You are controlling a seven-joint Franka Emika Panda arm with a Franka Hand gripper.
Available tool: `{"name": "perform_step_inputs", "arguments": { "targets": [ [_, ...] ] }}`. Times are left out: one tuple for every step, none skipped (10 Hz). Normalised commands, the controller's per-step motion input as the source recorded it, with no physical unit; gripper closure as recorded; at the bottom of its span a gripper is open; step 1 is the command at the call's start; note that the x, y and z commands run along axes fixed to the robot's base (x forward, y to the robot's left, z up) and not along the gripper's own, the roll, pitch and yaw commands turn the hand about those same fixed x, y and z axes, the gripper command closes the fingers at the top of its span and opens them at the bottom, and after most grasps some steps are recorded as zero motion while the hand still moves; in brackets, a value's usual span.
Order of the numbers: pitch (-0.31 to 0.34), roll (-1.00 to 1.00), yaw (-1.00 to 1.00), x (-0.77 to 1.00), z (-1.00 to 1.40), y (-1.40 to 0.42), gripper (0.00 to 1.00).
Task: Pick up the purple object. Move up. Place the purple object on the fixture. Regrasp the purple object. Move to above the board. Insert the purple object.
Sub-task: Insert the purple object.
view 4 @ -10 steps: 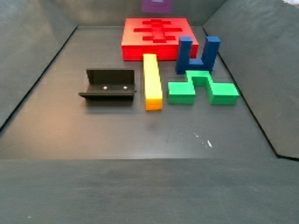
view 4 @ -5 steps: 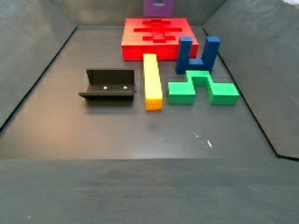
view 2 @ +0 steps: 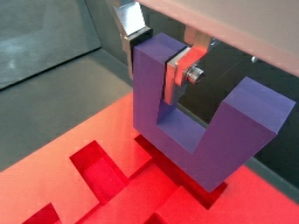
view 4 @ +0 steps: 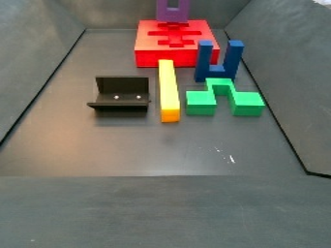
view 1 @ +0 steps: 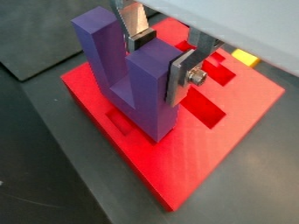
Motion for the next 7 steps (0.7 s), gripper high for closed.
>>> {"name": "perform_step_inputs", "arguments": {
  "targets": [
    [0.061,0.00,-0.22,0.16,-0.22,0.01,1.00],
    [0.020,-0.06,-0.18,0.06,-0.15,0.11,1.00],
    [0.000,-0.08,-0.08,-0.05,-0.05,0.05,1.00],
    [0.000,-0.11,0.00,-0.09,-0.01,0.01,1.00],
    [0.000,-0.11,0.00,-0.05,-0.03,0.00,1.00],
    [0.000,-0.13,0.00,-0.03,-0.02,0.00,1.00],
    [-0.003,-0.13,0.00,-0.02,-0.02,0.00,1.00]
  ]
}}
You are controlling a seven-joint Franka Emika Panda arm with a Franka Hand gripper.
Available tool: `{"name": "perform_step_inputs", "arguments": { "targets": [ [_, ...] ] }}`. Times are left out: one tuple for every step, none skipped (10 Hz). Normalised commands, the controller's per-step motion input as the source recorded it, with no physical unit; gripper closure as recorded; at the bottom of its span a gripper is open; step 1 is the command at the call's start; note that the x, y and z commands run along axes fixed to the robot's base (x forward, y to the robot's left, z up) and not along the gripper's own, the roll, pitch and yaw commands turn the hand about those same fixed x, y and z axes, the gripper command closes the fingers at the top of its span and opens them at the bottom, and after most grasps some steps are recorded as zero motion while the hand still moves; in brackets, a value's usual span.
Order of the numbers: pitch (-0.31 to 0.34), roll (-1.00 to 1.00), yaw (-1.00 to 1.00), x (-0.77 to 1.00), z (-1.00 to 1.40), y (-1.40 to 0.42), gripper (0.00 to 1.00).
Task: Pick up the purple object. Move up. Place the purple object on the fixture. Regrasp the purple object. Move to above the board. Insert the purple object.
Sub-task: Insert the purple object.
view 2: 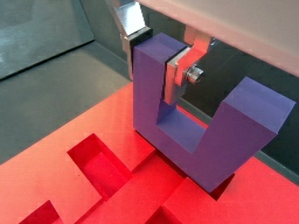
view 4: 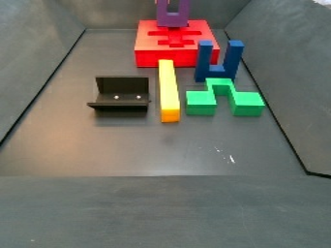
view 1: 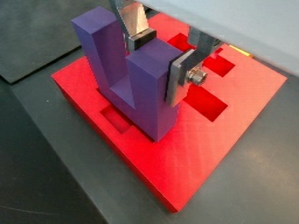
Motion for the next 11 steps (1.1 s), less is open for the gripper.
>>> {"name": "perform_step_inputs", "arguments": {
  "targets": [
    [0.000,-0.09,-0.01,-0.09,-0.06,0.00,1.00],
    [0.000,-0.06,-0.08,-0.27,-0.07,0.02,1.00],
    [-0.003,-0.07,-0.03,-0.15,-0.06,0.00,1.00],
    [-0.003,-0.07,0.00,-0.04,-0.08,0.00,1.00],
    [0.000,-0.06,0.00,0.01,-0.18,0.00,1.00],
    [0.000,-0.05,-0.06,0.19,-0.31,0.07,1.00],
    [0.000,0.05,-0.01,0.07,-0.47,0.00,1.00],
    [-0.026,0.05,-0.01,0.01,-0.61,0.00,1.00],
    [-0.071,0.07,0.00,0.00,-0.70,0.00,1.00],
    [-0.100,0.06,0.00,0.00,-0.78,0.00,1.00],
    [-0.099,0.07,0.00,0.00,-0.82,0.00,1.00]
  ]
}}
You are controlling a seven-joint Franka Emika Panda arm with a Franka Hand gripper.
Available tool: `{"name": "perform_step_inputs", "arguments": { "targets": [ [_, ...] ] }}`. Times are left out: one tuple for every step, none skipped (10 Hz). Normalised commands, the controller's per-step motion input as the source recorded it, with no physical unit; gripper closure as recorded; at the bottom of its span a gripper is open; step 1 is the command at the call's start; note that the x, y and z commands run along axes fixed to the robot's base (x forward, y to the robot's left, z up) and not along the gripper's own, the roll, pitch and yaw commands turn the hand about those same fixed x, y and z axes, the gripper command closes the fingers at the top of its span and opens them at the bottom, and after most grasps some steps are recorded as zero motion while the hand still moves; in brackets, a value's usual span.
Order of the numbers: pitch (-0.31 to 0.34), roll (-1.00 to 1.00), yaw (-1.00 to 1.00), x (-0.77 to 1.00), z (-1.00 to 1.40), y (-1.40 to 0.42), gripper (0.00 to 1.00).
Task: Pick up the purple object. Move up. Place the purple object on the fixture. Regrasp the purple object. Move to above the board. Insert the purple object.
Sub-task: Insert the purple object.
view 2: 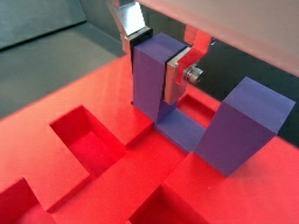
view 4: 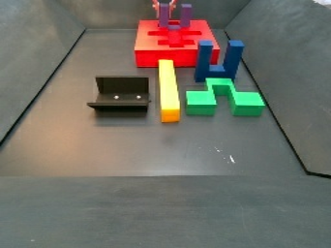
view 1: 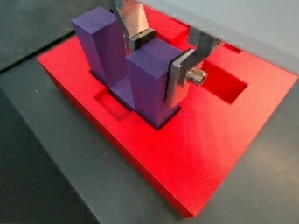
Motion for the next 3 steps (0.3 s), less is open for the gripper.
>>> {"name": "perform_step_inputs", "arguments": {
  "targets": [
    [-0.101,0.07,-0.02,0.00,-0.79,0.00,1.00],
    [0.000,0.02,0.00,0.00,0.00,0.00,1.00],
    [0.000,0.00,0.00,0.00,0.00,0.00,1.00]
  ]
}}
